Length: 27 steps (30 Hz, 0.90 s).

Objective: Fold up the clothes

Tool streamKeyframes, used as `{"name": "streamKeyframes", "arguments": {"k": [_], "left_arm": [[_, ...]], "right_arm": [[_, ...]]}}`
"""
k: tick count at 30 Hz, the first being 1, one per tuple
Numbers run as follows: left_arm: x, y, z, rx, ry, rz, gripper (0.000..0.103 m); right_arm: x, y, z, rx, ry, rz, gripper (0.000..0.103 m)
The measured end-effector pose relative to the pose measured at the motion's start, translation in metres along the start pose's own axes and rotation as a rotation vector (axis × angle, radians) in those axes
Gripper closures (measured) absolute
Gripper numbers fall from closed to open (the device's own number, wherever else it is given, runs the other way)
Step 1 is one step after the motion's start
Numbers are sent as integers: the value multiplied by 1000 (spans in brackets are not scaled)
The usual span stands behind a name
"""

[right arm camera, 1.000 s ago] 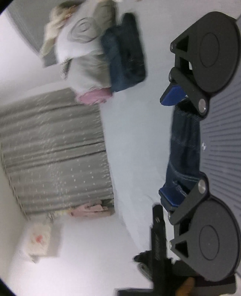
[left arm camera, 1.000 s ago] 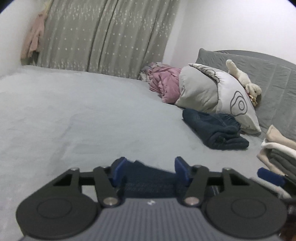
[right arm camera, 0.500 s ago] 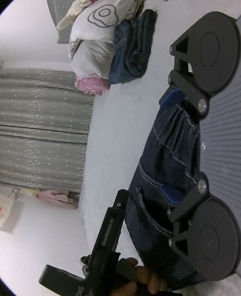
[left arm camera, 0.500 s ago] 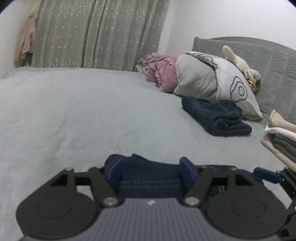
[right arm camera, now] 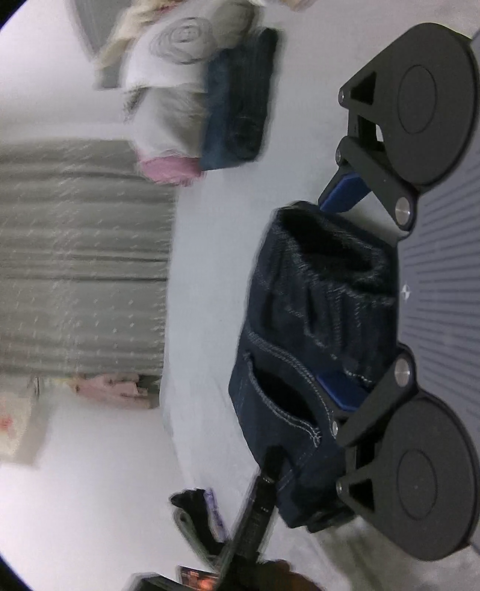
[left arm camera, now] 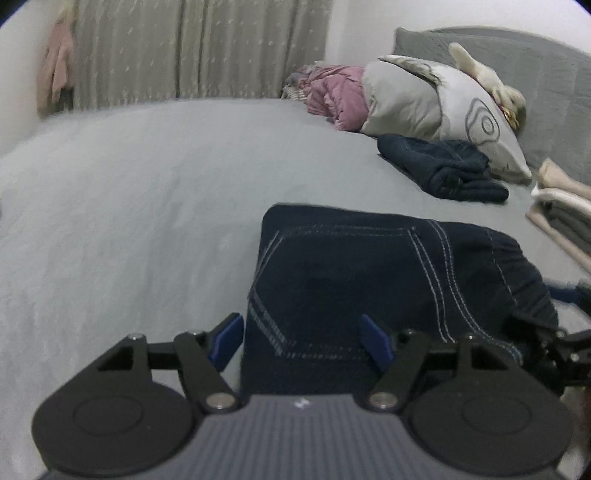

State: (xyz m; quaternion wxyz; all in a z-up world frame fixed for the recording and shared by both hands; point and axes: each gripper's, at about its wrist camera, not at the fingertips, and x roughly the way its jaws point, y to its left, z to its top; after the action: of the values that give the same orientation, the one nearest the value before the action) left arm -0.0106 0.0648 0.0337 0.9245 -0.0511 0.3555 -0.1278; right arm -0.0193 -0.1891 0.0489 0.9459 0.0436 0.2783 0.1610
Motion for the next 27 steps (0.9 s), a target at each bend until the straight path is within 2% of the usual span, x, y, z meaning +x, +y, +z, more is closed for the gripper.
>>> {"name": "streamKeyframes", "arguments": {"k": [2,4,12,13,16,21,27], "left_arm": [[3,13,-1,-83,22,-40,32],[6,20,-2,-127,35,-59,28],[11,35,-1,-178,73,-87,21],[11,36,0,-180,82,-87,17],[7,35,7,-173,124,-17,2],[-4,27,14,-151,146,51,0],[-16,6,17,-57,165,146,0]], "right_arm": [[8,-13,-4,126,38,35,1],[16,-24,-4,199,56,64,1],[23,-27,5,185,69,54,0],[22,-27,6,185,75,53,0],[18,-26,17,195,109,41,0],[8,-19,21,176,113,12,0],[1,-21,20,234,145,13,0]]}}
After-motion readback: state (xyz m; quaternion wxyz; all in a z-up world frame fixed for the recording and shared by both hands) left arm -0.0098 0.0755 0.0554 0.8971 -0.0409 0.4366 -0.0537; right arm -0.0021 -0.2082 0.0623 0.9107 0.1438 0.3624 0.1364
